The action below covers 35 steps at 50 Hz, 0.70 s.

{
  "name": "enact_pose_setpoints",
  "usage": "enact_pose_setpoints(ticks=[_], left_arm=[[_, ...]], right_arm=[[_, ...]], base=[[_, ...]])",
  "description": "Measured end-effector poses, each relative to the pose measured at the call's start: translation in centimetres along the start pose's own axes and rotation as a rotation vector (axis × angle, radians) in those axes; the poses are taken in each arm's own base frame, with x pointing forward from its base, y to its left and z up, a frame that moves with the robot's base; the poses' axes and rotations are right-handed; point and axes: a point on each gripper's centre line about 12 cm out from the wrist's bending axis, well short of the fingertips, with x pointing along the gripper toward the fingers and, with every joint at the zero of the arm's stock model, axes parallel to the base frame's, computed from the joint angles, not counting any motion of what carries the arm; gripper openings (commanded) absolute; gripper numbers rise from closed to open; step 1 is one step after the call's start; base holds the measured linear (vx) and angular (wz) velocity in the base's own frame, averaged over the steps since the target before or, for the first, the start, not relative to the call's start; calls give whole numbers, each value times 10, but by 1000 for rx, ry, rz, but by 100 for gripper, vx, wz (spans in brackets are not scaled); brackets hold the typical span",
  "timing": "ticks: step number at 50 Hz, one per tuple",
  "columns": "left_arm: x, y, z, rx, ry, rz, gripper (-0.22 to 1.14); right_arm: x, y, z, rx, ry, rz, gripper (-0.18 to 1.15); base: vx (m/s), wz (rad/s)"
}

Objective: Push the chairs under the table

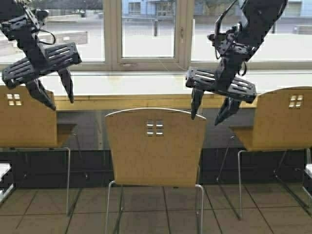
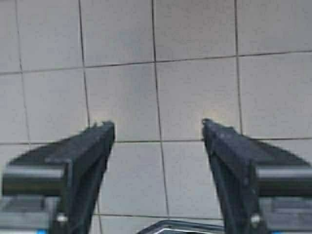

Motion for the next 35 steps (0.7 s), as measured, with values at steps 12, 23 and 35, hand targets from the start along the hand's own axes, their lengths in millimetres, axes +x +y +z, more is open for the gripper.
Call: enact_pose_setpoints(ticks=[12,23,35], left_arm=[[31,10,-1,-330,-21,33,79],[48,1,16,-496,-55,12,79],[53,-11,24,-639,-68,-23,79]], right_arm=[[29,0,-5,436,12,7,90],[36,29,9,608,-7,77,90],[33,43,31,781,-53,133,90]], base=[[4,-18],[11,-7],[16,-5]])
